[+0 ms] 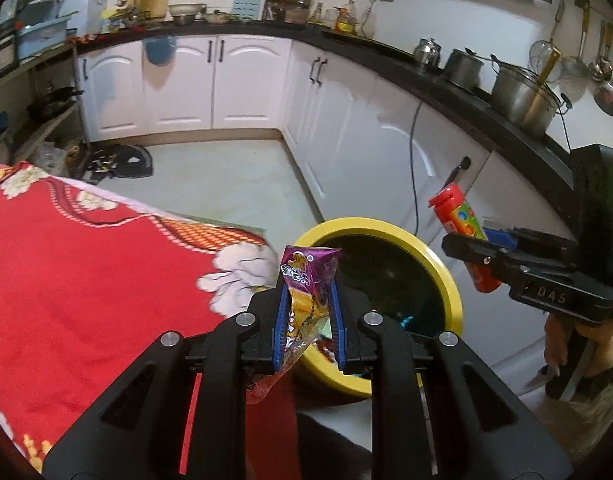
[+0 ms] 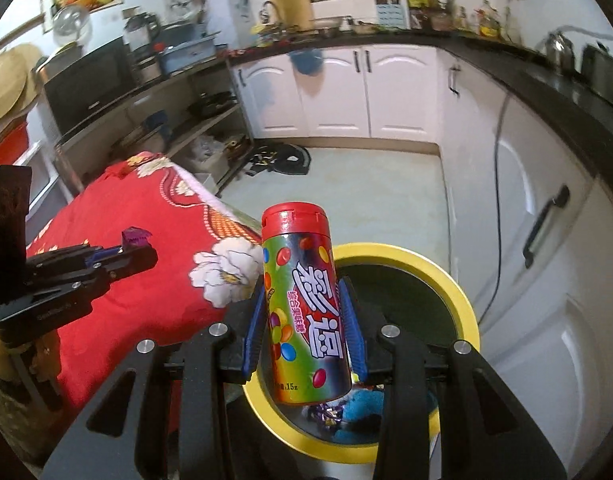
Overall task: Collect trash
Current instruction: 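Carry the purple wrapper and candy tube over the bin with both tools, then open both tools to drop the wrapper and candy tube into the bin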
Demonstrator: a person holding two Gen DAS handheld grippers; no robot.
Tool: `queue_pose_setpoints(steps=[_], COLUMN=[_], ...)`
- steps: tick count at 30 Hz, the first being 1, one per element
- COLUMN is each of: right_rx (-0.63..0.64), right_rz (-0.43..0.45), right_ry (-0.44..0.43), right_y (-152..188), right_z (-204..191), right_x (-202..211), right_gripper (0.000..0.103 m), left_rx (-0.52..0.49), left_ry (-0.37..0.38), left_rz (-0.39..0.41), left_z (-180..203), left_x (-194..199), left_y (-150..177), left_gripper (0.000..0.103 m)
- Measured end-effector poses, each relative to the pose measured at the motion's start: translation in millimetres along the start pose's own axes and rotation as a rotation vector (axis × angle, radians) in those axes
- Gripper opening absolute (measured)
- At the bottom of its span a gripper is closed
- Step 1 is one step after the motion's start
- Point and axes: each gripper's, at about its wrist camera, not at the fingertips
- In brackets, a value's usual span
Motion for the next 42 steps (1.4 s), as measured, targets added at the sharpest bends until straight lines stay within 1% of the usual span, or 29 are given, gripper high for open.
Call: queue_pose_setpoints(steps=[5,6,7,8,9,10,11,13,14,15,16,17,20,21,22,23,25,27,29,32,34,36,39,42], right_rx=[-0.060,-0.075,-0.092,-0.111,-0.121,-0.138,-0.151,-0.183,-0.187,-0.186,-0.180,-0.169,-0.153,-0.151,-0.150,-0.151,-0.157,-0.156,-0.161,-0.150,-0.128,-0.112,-0.081,-0.033], right_rz=[-0.017,-0.014,-0.007,0.007,0.016,0.028,0.038,0.067,0.078,0.099,0.121,0.150,0.211,0.225,0.230,0.234,0.249,0.263,0.273,0.282,0.292,0.309,0.357,0.395], right_ry=[0.022,0.026,0.027,0.031,0.036,0.038,0.040,0.046,0.052,0.066,0.081,0.106,0.126,0.126,0.123,0.115,0.114,0.118,0.123,0.129,0.145,0.152,0.162,0.176], right_y=[6.8,7.5,7.4,6.7,7.3,6.1,5.5,5.5,5.7,6.3,6.5,8.4,14.0,15.3,16.7,18.9,21.8,27.1,35.2,50.7,61.3,69.7,80.8,92.2], right_z=[17.6,21.1,23.9,28.0,30.2,32.9,35.1,37.0,36.7,33.8,29.9,23.6,11.3,7.6,5.6,2.4,-0.9,-3.2,-6.4,-15.3,-26.0,-37.3,-56.8,-77.4], right_x=[-6.1,-4.8,-3.3,-0.1,2.9,6.6,9.8,20.5,24.9,32.8,39.9,50.1,73.0,78.8,82.4,88.2,97.1,109.7,120.7,130.0,135.0,139.1,147.1,153.4], right_gripper=[0.035,0.038,0.043,0.052,0.055,0.056,0.061,0.064,0.066,0.071,0.074,0.078,0.084,0.086,0.086,0.086,0.086,0.086,0.086,0.088,0.090,0.093,0.096,0.097], left_rx=[-0.003,-0.005,-0.009,-0.011,-0.015,-0.019,-0.022,-0.026,-0.025,-0.024,-0.024,-0.026,-0.026,-0.026,-0.026,-0.026,-0.001,0.031,0.041,0.007,0.001,0.004,0.010,0.031], left_ry=[0.052,0.064,0.073,0.080,0.090,0.097,0.100,0.103,0.101,0.100,0.097,0.104,0.147,0.177,0.203,0.214,0.253,0.238,0.224,0.159,0.138,0.110,0.046,-0.006], left_rz=[-0.047,-0.060,-0.066,-0.070,-0.078,-0.084,-0.085,-0.085,-0.085,-0.080,-0.063,-0.049,-0.014,0.009,0.035,0.045,0.035,0.034,0.043,0.086,0.106,0.128,0.158,0.180], left_z=[14.3,18.0,21.0,22.6,25.0,27.0,28.6,29.0,28.3,27.5,26.2,24.8,22.1,21.8,22.3,22.8,24.7,23.2,22.3,23.1,22.1,21.1,22.2,23.5], left_x=[-27.7,-35.6,-41.5,-45.6,-50.5,-54.0,-56.3,-57.1,-55.9,-52.1,-45.6,-38.5,-20.4,-12.6,-7.3,-5.9,-9.5,-8.9,-2.5,23.3,37.9,55.4,77.8,97.3], left_y=[1.7,2.5,2.6,2.2,1.9,1.5,0.9,0.9,0.6,1.2,1.8,1.9,2.0,2.0,1.4,0.9,0.7,2.1,3.7,7.5,11.1,17.7,32.3,49.0], left_gripper=[0.013,0.013,0.014,0.019,0.026,0.046,0.058,0.059,0.062,0.065,0.078,0.080,0.080,0.080,0.084,0.089,0.091,0.091,0.092,0.092,0.092,0.092,0.092,0.092])
Point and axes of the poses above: each gripper's, at about its wrist camera, not at the fingertips, and x roughly against the way its jaws point, z to its right, y to its underside, and after that the axes turned 1 degree about -z, right-handed
